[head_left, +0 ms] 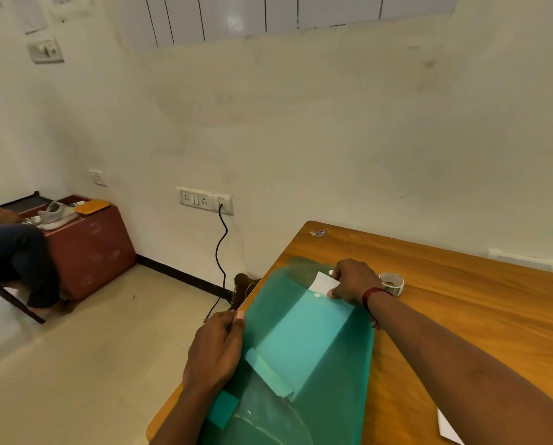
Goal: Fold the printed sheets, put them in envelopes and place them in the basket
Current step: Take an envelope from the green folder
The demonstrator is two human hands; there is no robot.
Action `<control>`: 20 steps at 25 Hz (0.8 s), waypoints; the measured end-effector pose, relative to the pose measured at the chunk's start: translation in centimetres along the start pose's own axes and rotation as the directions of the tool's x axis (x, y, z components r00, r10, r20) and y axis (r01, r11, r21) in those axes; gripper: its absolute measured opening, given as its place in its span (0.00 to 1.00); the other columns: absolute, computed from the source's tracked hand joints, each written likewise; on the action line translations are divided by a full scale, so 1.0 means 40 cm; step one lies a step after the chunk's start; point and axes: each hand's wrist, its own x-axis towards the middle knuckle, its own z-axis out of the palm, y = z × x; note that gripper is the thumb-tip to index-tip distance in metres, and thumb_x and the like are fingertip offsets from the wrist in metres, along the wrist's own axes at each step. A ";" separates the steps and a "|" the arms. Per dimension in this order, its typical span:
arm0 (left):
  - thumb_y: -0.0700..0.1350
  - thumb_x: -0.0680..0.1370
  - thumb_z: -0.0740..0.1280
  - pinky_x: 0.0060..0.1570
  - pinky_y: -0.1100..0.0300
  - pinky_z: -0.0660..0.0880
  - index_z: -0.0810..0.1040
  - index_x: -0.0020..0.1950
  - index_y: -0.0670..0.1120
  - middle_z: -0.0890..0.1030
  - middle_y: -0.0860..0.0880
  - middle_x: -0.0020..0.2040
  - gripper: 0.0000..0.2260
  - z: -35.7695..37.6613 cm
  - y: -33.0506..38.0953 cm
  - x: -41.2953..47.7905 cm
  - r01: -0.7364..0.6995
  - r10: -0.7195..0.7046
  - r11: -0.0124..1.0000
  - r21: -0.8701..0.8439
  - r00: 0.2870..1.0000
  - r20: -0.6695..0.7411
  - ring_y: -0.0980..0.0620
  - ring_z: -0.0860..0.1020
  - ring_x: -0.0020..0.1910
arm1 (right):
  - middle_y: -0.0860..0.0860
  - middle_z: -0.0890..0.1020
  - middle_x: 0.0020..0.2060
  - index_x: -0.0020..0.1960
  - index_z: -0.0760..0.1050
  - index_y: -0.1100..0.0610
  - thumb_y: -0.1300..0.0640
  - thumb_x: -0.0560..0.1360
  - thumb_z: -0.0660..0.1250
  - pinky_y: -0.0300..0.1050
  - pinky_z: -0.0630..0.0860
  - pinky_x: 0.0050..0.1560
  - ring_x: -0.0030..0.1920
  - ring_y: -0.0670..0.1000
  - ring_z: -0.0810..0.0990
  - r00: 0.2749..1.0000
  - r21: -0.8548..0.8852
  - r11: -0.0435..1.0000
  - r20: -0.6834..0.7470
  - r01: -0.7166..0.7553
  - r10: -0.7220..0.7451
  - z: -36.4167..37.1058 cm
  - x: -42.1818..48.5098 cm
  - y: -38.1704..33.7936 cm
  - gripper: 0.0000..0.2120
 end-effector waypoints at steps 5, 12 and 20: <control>0.56 0.83 0.52 0.54 0.58 0.73 0.79 0.63 0.51 0.77 0.55 0.59 0.19 0.005 -0.008 0.002 0.001 -0.001 1.000 0.004 1.000 -0.002 0.56 0.74 0.53 | 0.55 0.82 0.47 0.48 0.77 0.55 0.56 0.74 0.68 0.46 0.72 0.41 0.46 0.57 0.78 0.949 0.016 0.996 -0.305 0.090 -0.081 -0.066 -0.008 -0.007 0.04; 0.56 0.83 0.53 0.53 0.58 0.73 0.80 0.59 0.51 0.77 0.56 0.56 0.18 0.009 -0.018 0.007 -0.045 0.045 0.997 0.060 0.999 -0.002 0.57 0.74 0.51 | 0.57 0.82 0.43 0.53 0.76 0.54 0.59 0.77 0.65 0.46 0.72 0.36 0.39 0.58 0.77 0.830 0.025 0.982 -0.538 0.186 -0.143 -0.212 -0.047 -0.001 0.05; 0.56 0.83 0.53 0.47 0.63 0.69 0.79 0.56 0.50 0.79 0.53 0.54 0.18 0.015 -0.021 0.009 -0.051 0.053 0.990 0.131 0.998 -0.018 0.58 0.74 0.47 | 0.56 0.84 0.46 0.55 0.79 0.54 0.61 0.77 0.63 0.49 0.76 0.39 0.45 0.60 0.80 0.639 -0.094 0.958 -0.727 0.269 -0.251 -0.353 -0.142 0.000 0.09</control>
